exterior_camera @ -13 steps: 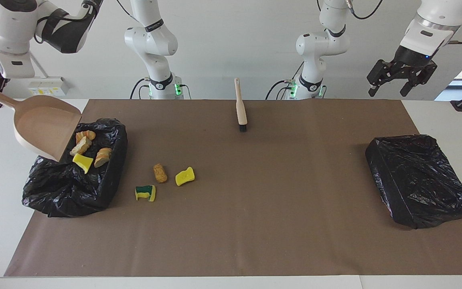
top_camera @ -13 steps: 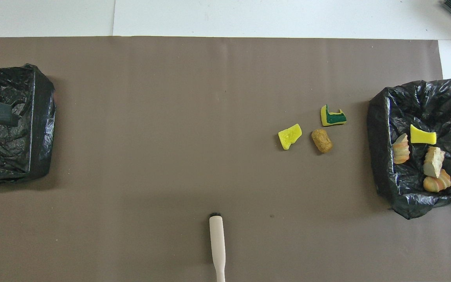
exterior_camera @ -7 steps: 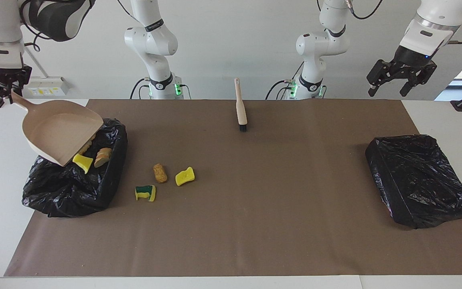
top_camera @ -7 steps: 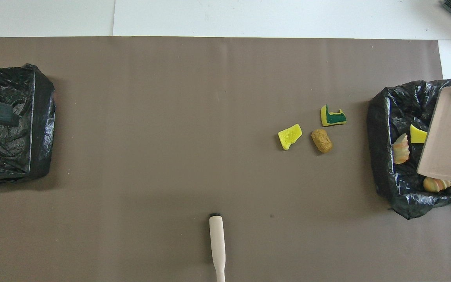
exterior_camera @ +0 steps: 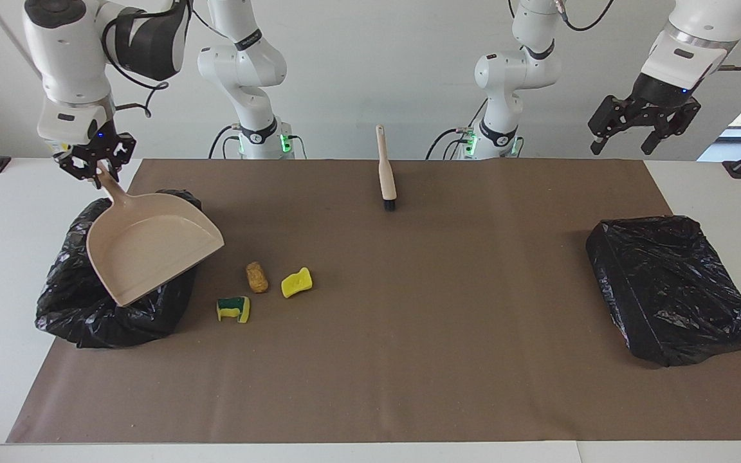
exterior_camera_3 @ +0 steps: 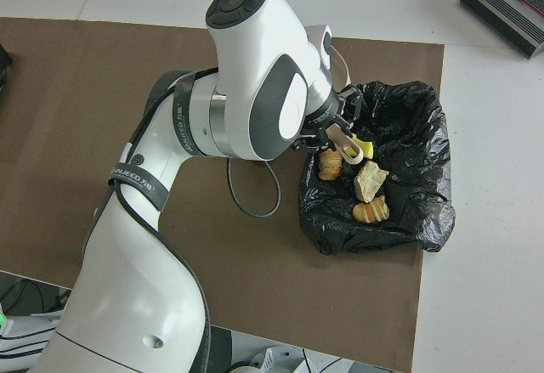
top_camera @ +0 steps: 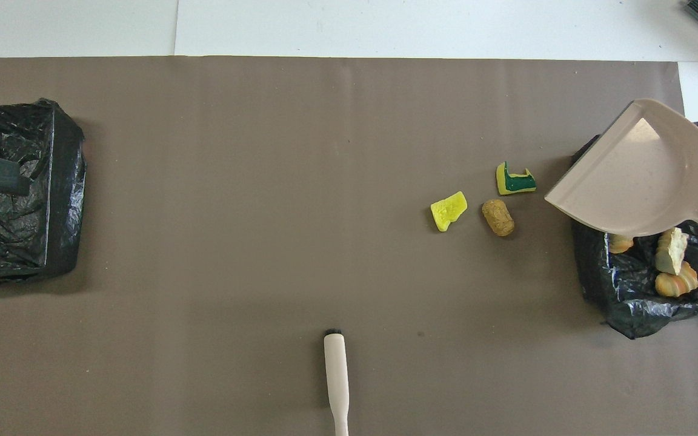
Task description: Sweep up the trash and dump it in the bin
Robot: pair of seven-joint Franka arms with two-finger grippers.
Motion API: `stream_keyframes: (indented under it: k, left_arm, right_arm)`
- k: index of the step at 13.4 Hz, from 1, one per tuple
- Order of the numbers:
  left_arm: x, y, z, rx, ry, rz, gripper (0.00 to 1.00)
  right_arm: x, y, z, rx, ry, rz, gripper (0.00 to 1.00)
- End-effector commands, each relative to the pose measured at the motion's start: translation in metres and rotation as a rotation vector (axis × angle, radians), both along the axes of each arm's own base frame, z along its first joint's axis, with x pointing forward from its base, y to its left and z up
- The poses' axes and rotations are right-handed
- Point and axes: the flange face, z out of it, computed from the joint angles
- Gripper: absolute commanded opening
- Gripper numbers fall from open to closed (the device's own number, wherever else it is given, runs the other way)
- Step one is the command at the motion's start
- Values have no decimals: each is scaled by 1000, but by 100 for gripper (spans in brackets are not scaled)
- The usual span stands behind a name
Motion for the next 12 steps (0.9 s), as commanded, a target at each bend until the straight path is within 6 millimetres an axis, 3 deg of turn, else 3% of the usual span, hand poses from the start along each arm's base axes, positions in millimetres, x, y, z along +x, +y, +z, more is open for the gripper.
stream_keyframes:
  k: [1, 4, 7, 12]
  left_arm:
    - [-6, 3, 1, 13, 9, 5, 100]
    - [-6, 3, 1, 13, 9, 5, 100]
    - [-6, 3, 1, 13, 9, 5, 100]
    - [-6, 3, 1, 14, 11, 5, 100]
  right_arm:
    - [8, 72, -25, 81, -19, -201, 0]
    - [20, 166, -53, 126, -20, -388, 0]
    - [39, 274, -84, 171, -27, -519, 0]
    - [56, 394, -128, 244, -36, -666, 0]
